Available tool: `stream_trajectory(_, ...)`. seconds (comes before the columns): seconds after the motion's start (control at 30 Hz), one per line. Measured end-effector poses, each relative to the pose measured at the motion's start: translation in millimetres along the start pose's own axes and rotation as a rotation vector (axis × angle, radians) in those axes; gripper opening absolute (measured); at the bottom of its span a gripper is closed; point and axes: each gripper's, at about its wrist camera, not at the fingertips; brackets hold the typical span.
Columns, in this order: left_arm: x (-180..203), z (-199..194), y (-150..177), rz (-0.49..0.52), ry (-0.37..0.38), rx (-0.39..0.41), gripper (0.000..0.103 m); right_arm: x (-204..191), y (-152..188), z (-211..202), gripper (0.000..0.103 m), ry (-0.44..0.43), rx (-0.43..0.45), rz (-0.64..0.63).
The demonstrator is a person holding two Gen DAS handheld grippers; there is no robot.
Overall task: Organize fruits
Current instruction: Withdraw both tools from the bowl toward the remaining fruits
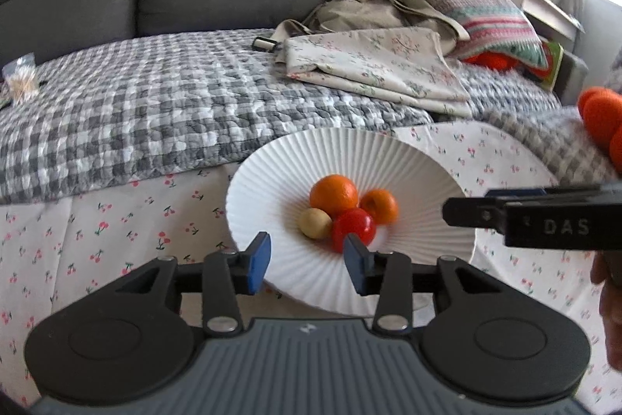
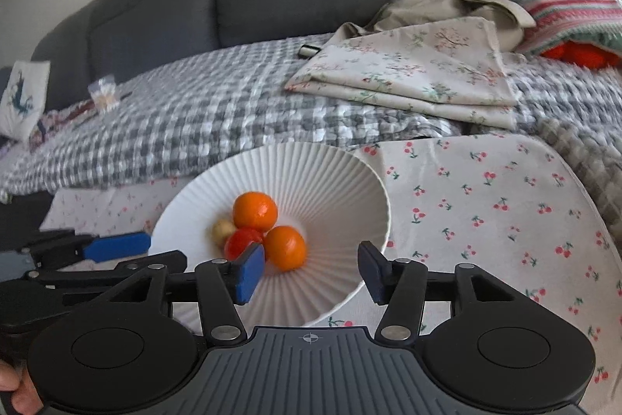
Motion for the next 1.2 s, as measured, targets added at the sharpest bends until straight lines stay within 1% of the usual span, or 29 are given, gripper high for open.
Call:
stream_trajectory(0.13,-6,-8,-1,-0.058,0.0,-0.008,0.041,-1,0,-12,0.054,-0.004,0.001,0.021)
stream_trajectory(0.2,-7,-12,0,-0.08,-0.006,-0.019,0.041,-3,0,-20,0.06,-0.017,0.005,0.027)
stream_trajectory(0.27,-8,-18,2,-0.107,-0.003,-0.028,0.042,-6,0,-29,0.062,-0.04,0.011,0.028)
stream_trajectory(0.33,-9,-25,4,-0.134,0.001,-0.034,0.046,-10,1,-38,0.064,-0.054,0.019,0.023)
stream_trajectory(0.4,-10,-34,5,-0.152,0.0,-0.035,0.05,-14,4,-47,0.068,-0.066,0.022,0.015)
stream_trajectory(0.53,-9,-47,9,-0.168,-0.018,-0.047,0.055,-20,10,-65,0.071,-0.09,0.02,0.003)
stream_trajectory(0.6,-11,-53,12,-0.198,-0.009,-0.06,0.058,-21,13,-73,0.077,-0.098,0.017,0.002)
stream_trajectory(0.67,-11,-58,14,-0.221,-0.008,-0.073,0.06,-21,18,-82,0.079,-0.1,0.02,0.001)
stream_trajectory(0.8,-8,-66,21,-0.227,-0.022,-0.087,0.066,-20,24,-95,0.086,-0.106,0.02,0.005)
stream_trajectory(0.87,-7,-70,24,-0.228,-0.018,-0.09,0.068,-18,27,-101,0.088,-0.106,0.017,0.014)
stream_trajectory(0.97,-10,-77,27,-0.247,-0.003,-0.089,0.074,-16,33,-106,0.09,-0.108,0.008,0.02)
stream_trajectory(1.03,-12,-81,31,-0.27,0.006,-0.089,0.083,-14,38,-110,0.094,-0.106,0.002,0.024)
stream_trajectory(1.1,-13,-84,34,-0.286,0.012,-0.095,0.09,-13,45,-114,0.095,-0.108,-0.002,0.029)
stream_trajectory(1.2,-14,-86,38,-0.292,0.003,-0.105,0.095,-15,55,-116,0.096,-0.113,-0.021,0.023)
Point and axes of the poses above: each gripper's, at about its wrist camera, not at the fingertips, and z roughly the way its jaws point, x to its right, y to its underside, and after that the axes turned 6 degrees about y, right-handed
